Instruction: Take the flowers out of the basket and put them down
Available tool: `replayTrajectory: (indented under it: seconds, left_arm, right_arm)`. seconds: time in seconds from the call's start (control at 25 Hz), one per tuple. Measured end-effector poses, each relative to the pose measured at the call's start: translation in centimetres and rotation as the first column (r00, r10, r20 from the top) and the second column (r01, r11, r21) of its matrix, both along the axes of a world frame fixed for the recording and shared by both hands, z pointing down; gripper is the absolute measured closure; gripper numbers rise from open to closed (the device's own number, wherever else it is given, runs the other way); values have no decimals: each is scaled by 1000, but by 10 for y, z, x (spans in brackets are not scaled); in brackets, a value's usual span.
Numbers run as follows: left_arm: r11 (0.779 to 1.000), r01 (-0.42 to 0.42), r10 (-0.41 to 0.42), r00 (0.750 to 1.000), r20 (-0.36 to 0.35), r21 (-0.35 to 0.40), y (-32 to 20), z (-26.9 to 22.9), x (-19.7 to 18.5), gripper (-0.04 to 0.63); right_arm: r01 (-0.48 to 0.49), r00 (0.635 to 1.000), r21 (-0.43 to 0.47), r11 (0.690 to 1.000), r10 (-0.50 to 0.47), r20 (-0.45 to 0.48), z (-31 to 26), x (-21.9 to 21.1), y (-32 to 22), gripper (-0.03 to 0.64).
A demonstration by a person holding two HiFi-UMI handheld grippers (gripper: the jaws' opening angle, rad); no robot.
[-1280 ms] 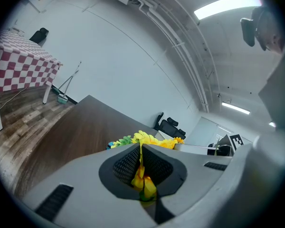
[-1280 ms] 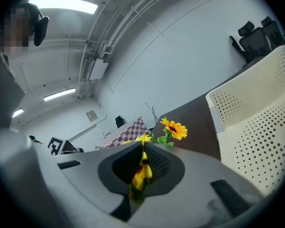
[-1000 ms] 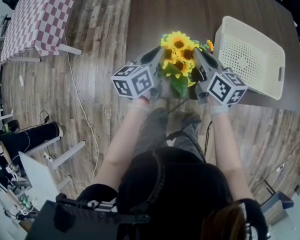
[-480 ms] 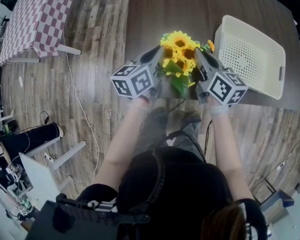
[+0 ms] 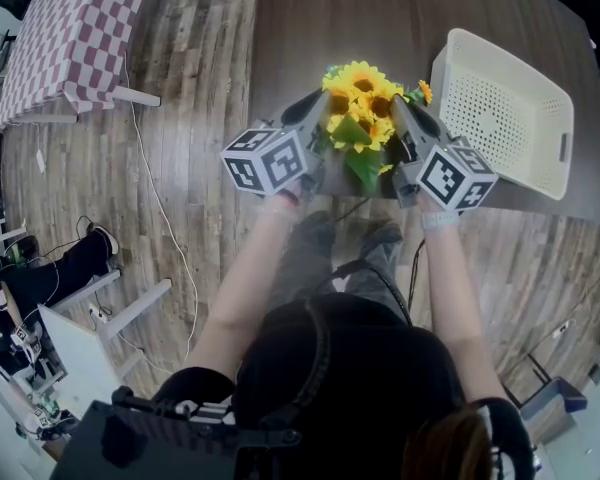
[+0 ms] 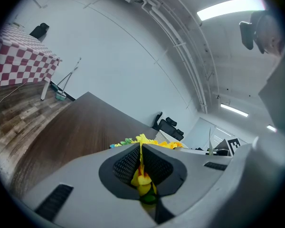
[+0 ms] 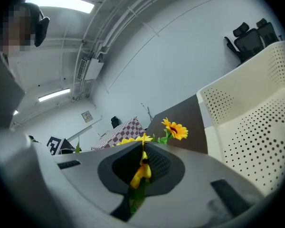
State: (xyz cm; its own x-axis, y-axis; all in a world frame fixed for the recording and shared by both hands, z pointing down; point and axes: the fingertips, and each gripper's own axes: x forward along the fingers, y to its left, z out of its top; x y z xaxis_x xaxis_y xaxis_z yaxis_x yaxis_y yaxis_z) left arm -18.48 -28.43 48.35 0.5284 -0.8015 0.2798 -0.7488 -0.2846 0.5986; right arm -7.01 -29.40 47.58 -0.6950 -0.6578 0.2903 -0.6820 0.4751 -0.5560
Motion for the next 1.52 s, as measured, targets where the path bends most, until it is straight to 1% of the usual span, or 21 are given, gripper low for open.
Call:
replayTrajectory:
  seconds: [0.36,0.56,0.72,0.8,0.92,1.08,1.16,1.2,1.36,1.52]
  left_arm:
    - [1000,7,-7,1000,0,4,1,0,-1,584]
    - [1000,-19,19,1000,8,16,2,-1,-1,576]
    - [999,-39,37,998,42,33,2,0,0,564]
    - [998,-43,42,998,44,38,2,0,-2,560]
    - [998,-57,55,997,46,40,2,1,-4,543]
    - [995,-86,83,995,51,43,3,3,-7,543]
    - [994,-100,97,994,57,50,2,2,-8,543]
    - [993,-106,103,993,60,55,2,2,-9,543]
    - [989,-124,117,990,81,82,1,-4,-14,543]
    - [986,-130,119,987,104,109,1,-11,-22,544]
  right_arm:
    - [-6,1000,3,1000,6,3,1,0,1,612]
    - [-26,999,21,999,26,-21,0,0,2,605]
    - [-58,998,30,998,59,-25,3,2,2,595]
    - [-78,997,32,996,79,-27,2,4,3,580]
    - [-106,994,41,994,108,-34,2,7,5,578]
    - [-137,990,51,989,139,-37,2,10,6,578]
    - [-154,987,59,986,156,-33,0,10,6,558]
    - [-163,986,64,985,165,-32,-1,11,6,560]
    - [-205,976,102,973,211,-53,-6,15,9,558]
    - [-237,968,134,962,246,-54,-15,18,15,558]
